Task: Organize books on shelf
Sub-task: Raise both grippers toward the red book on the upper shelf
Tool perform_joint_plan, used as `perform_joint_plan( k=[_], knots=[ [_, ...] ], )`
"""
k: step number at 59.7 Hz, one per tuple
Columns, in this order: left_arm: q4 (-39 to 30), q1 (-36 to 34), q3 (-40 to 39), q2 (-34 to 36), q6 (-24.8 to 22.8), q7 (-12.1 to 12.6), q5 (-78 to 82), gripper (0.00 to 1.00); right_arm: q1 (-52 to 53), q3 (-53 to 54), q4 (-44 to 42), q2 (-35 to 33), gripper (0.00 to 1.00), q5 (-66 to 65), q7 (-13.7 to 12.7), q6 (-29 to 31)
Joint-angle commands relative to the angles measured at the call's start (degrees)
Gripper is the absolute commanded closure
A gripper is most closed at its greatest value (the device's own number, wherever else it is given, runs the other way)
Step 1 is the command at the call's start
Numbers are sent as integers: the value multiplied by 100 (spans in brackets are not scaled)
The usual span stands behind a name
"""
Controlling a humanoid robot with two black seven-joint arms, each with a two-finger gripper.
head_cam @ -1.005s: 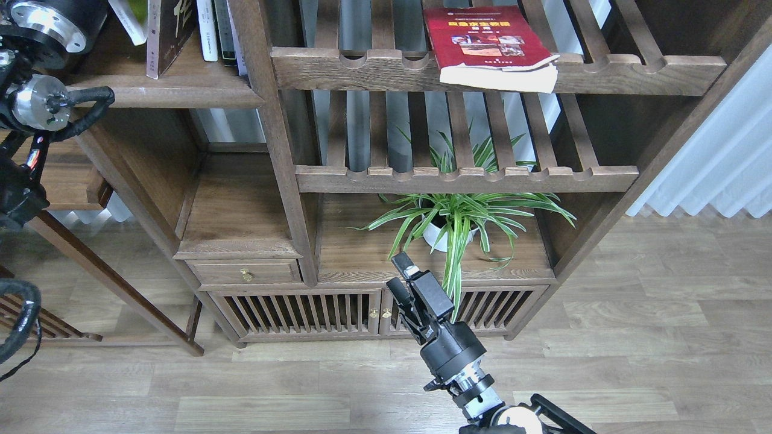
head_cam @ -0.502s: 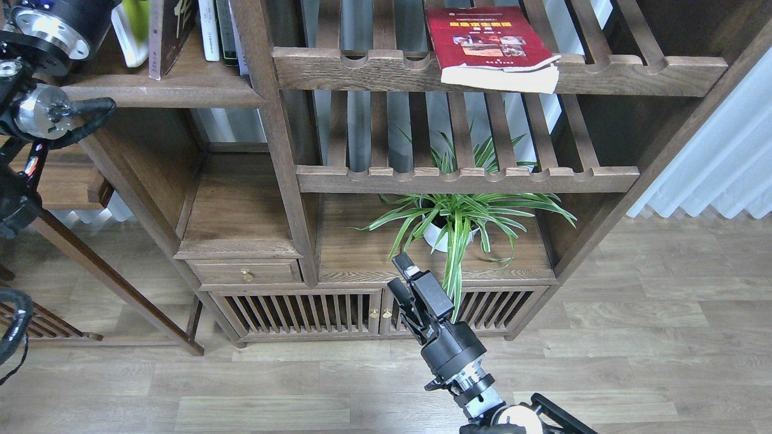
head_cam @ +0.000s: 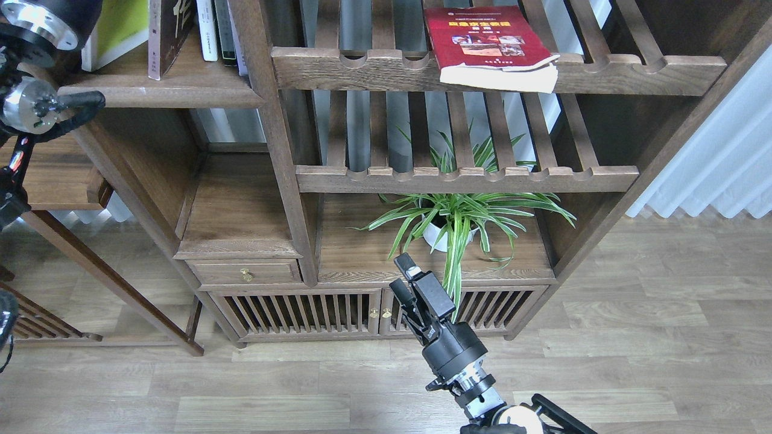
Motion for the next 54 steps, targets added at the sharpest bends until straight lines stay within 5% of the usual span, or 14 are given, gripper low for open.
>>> perform_joint_plan(
  k=[1, 24, 54],
  knots=[
    [-94, -129, -88, -45, -1, 8, -18, 46, 22, 27, -63, 0, 2, -5, 0, -2],
    [-173, -393, -219, -46, -10, -9, -439, 40, 22, 220, -204, 0, 2, -5, -9, -2],
    [-1456, 160, -518, -54, 25, -53, -923, 30, 400, 1196, -37, 0, 2, 197, -9, -2]
  ],
)
